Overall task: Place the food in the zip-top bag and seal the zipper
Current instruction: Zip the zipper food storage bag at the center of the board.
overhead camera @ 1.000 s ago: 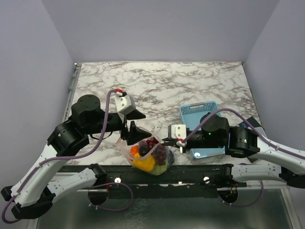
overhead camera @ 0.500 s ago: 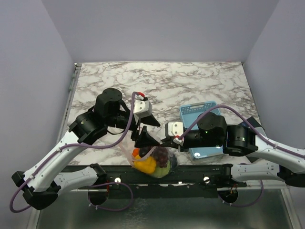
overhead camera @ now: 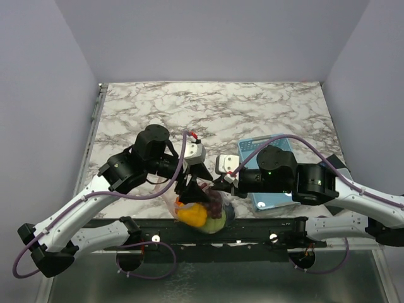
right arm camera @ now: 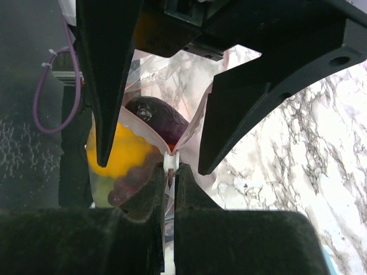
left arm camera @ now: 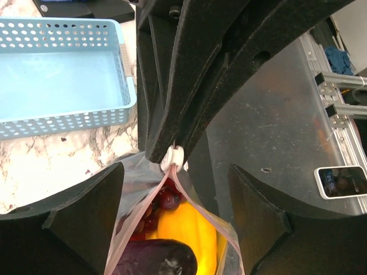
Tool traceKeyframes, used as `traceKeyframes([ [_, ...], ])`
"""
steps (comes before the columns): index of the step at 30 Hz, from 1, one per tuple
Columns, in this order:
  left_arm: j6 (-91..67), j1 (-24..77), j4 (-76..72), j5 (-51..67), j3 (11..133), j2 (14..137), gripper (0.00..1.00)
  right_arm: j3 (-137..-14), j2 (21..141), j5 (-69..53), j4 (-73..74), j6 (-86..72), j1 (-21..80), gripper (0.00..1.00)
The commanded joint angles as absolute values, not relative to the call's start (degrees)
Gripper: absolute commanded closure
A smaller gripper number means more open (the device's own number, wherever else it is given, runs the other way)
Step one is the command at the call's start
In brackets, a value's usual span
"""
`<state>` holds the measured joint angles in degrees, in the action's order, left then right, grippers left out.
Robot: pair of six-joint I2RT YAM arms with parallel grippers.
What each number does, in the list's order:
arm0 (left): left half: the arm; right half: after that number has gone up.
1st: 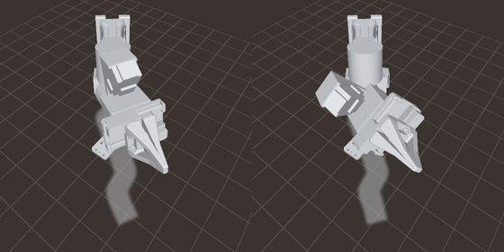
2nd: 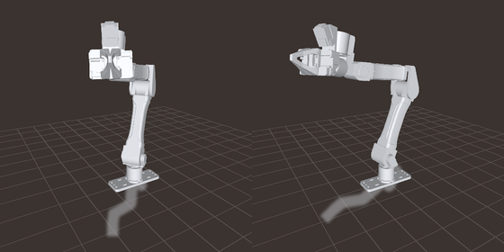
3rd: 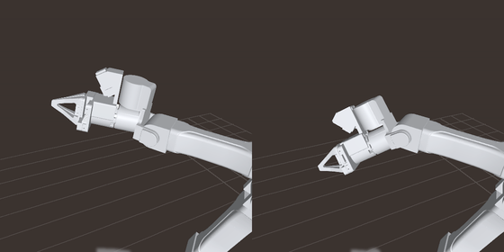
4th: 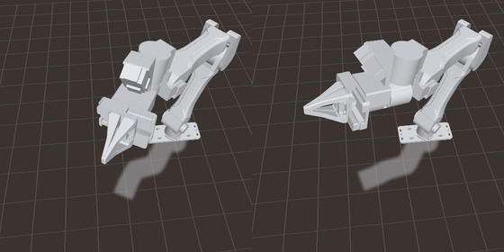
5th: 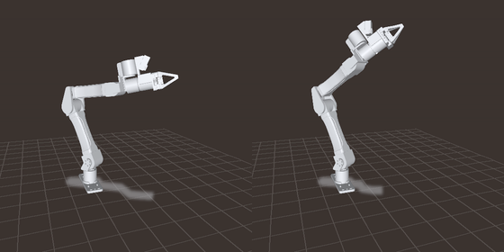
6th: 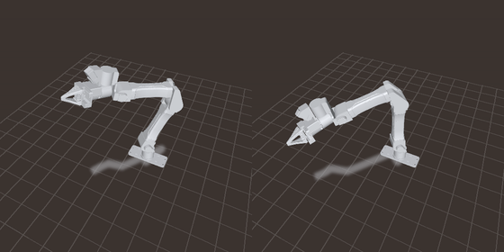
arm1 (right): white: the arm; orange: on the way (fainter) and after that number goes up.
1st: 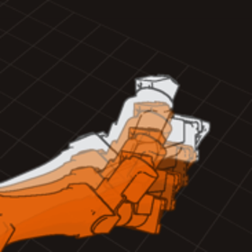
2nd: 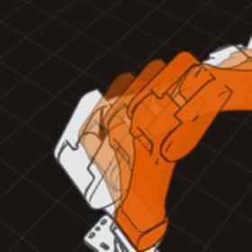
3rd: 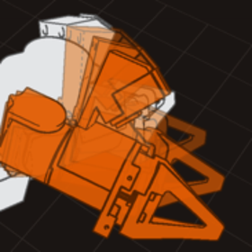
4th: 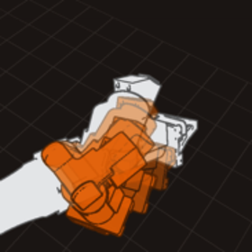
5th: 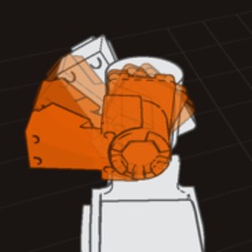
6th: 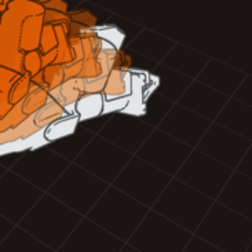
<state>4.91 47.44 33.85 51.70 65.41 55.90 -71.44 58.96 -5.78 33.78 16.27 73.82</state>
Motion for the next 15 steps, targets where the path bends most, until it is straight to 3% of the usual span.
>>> traceKeyframes([
  [1,4.1,48.7,35.3,47.5,65.7,54.2,0.28,-75.0,59.5,-2.2,33.5,13.6,74.1,0.99],
  [15,3.0,53.6,44.4,30.2,67.7,56.2,0.46,-75.6,59.6,2.5,33.9,9.8,74.1,0.99],
])
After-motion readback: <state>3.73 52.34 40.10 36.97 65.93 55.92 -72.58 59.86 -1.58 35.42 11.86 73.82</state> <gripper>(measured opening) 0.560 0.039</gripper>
